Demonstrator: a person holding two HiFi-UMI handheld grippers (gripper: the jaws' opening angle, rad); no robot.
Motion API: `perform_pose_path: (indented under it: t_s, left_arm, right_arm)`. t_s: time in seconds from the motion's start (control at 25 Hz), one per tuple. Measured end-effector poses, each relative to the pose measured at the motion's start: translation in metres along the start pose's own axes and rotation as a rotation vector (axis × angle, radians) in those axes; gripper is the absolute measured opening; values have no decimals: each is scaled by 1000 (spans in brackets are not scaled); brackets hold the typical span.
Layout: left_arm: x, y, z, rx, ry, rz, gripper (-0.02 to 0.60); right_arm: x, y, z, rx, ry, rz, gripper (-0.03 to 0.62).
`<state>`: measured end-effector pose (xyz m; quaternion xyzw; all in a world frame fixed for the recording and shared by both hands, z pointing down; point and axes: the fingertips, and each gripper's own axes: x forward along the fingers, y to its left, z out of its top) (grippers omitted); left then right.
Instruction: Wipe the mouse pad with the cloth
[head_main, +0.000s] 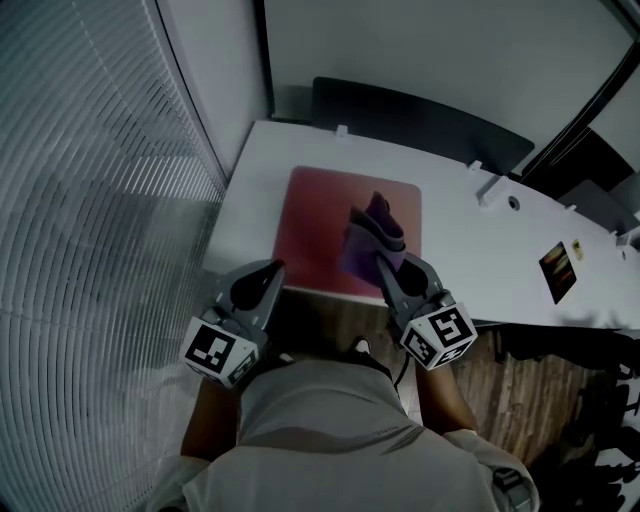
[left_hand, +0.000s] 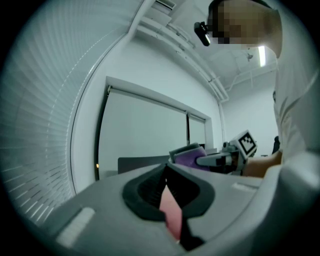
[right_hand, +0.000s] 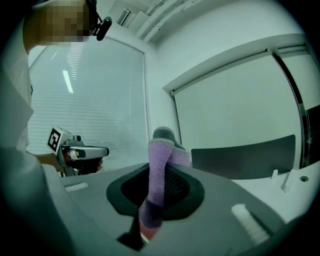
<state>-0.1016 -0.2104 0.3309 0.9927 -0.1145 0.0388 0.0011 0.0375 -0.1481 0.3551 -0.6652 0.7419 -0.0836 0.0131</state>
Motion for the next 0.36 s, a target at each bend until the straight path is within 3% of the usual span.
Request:
perform_pose_path:
  t_s: [0.2, 0.36]
  left_arm:
    - [2, -1, -5, -18, 6, 1, 0]
    - [6, -2, 3, -107, -26, -8, 0]
  right_arm:
    - [1, -2, 1, -5, 2, 16, 48]
    - [2, -7, -2, -3, 16, 15, 48]
